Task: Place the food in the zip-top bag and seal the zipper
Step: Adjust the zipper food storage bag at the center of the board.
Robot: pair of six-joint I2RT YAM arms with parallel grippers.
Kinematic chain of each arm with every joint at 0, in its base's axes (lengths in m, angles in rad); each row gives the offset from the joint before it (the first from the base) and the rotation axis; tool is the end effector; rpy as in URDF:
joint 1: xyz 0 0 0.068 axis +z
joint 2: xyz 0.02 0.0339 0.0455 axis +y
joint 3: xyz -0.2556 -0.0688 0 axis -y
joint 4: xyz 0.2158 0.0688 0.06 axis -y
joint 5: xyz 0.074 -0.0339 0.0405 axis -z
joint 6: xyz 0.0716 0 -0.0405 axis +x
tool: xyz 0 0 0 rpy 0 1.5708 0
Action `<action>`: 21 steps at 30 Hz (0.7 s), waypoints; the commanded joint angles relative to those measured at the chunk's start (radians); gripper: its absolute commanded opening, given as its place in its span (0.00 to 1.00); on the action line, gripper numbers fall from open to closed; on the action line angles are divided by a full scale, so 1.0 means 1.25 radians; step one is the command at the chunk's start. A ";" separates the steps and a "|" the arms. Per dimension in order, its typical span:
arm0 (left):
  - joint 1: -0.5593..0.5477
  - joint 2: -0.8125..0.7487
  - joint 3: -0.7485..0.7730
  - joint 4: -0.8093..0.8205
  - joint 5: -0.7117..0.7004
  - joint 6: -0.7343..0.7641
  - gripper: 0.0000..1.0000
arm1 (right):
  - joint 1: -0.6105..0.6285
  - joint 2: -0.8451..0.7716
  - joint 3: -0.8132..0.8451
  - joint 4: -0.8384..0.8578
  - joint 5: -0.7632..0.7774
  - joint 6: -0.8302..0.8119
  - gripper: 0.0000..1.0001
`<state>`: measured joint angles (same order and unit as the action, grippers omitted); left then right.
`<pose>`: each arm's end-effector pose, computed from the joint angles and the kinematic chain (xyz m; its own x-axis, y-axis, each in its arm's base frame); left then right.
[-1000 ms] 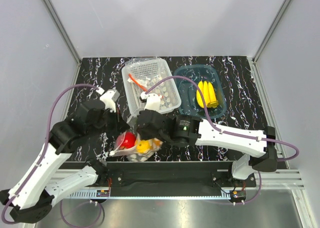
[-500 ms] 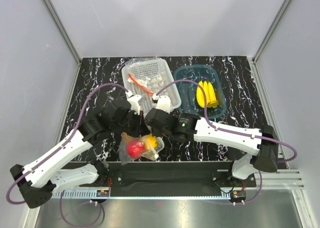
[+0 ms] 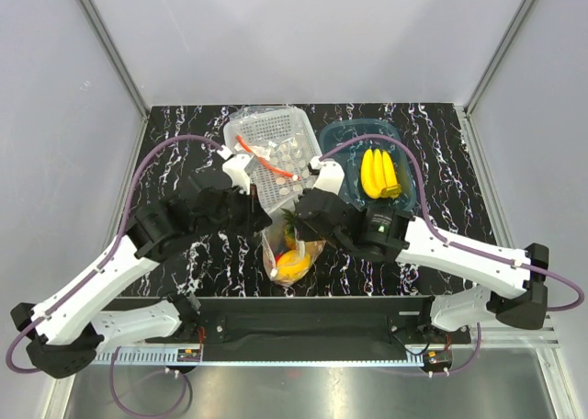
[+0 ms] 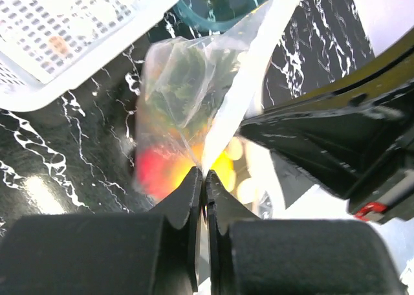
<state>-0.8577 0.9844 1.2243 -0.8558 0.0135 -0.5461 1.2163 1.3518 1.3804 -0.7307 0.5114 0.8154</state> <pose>0.1254 -0.1464 0.3518 -0.7195 0.0380 -0.6935 0.4562 0.7788 -0.4306 0.1310 0.2529 0.3410 -0.6547 0.0602 -0.7535 -0.3086 0.8887 0.3391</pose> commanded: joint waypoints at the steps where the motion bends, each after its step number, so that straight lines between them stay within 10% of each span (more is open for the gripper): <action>1: 0.003 -0.013 -0.005 0.006 -0.031 0.018 0.06 | -0.004 -0.026 0.000 -0.011 0.039 -0.006 0.00; 11: -0.013 0.011 -0.135 0.162 0.105 -0.021 0.11 | -0.010 -0.004 -0.039 0.008 0.035 0.012 0.00; 17: -0.013 -0.058 -0.096 0.086 0.044 0.026 0.92 | -0.024 -0.005 -0.026 -0.028 0.058 0.019 0.00; 21: -0.012 -0.177 -0.118 0.086 0.065 0.088 0.99 | -0.046 -0.005 -0.028 -0.058 0.070 0.034 0.00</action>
<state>-0.8707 0.8757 1.0485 -0.7742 0.0872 -0.5137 1.1831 1.3571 1.3163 -0.7681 0.5388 0.8272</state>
